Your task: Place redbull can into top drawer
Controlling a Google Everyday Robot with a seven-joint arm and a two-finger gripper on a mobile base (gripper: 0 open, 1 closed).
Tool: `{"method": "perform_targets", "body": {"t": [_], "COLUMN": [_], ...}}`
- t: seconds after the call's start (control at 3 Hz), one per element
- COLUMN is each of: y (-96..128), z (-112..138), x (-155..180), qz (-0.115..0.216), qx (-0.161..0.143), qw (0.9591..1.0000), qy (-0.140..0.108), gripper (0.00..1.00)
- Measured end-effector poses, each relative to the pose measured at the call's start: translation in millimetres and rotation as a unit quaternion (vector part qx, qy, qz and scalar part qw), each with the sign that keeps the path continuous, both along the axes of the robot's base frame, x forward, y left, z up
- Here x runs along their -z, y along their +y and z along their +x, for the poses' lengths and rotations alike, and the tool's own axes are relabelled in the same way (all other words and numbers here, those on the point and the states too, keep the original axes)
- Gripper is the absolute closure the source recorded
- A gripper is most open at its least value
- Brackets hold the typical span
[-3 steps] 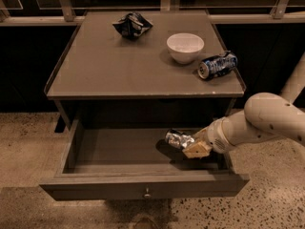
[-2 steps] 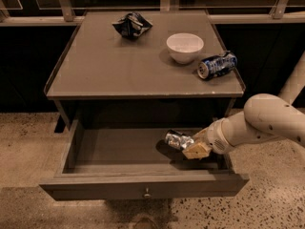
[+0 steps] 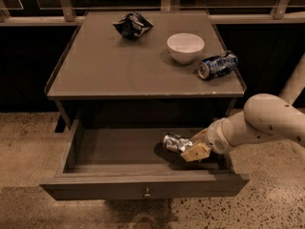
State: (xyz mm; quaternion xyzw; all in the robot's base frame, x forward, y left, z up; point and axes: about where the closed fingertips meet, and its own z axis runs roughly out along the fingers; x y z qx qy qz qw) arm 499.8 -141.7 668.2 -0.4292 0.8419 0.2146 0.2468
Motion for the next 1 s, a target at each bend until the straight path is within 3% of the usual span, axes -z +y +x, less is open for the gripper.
{"method": "perform_targets", "body": {"t": [0.33, 0.67, 1.0], "y": [0.0, 0.0, 0.0], "z": [0.0, 0.0, 0.0], "x": [0.0, 0.0, 0.0], "qz": [0.000, 0.000, 0.000], "qx": [0.000, 0.000, 0.000], "qw": [1.0000, 1.0000, 1.0000], "qy": [0.000, 0.000, 0.000], "gripper": [0.12, 0.00, 0.00]}}
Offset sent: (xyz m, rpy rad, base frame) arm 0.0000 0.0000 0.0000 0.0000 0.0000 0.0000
